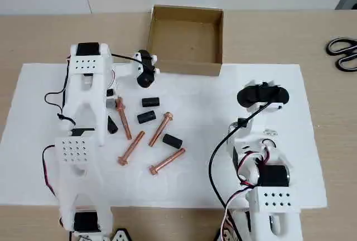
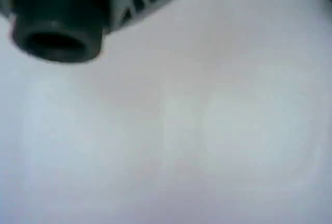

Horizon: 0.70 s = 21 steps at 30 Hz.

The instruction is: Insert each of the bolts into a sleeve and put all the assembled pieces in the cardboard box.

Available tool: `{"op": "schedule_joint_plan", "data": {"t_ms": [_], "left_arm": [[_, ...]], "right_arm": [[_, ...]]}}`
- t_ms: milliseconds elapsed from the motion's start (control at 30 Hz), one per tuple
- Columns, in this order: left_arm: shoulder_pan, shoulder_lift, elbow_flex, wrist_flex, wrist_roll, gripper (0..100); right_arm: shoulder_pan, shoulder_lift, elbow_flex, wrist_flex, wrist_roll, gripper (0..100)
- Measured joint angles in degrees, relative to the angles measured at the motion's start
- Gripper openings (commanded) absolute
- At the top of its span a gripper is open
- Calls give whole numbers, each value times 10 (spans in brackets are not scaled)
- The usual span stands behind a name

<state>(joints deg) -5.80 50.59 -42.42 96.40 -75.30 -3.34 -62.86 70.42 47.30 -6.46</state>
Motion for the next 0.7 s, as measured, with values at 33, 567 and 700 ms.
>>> {"op": "schedule_joint_plan", "data": {"t_ms": [33, 567, 700], "left_arm": [[2, 2, 0, 11, 0, 9], [-38, -81, -33, 29, 0, 5], [-36, -171, -33, 31, 7, 5]], "right_arm": [[-1, 0, 0, 0, 0, 7], [-3, 0, 0, 0, 0, 6], [-3, 0, 0, 0, 0, 5]]}}
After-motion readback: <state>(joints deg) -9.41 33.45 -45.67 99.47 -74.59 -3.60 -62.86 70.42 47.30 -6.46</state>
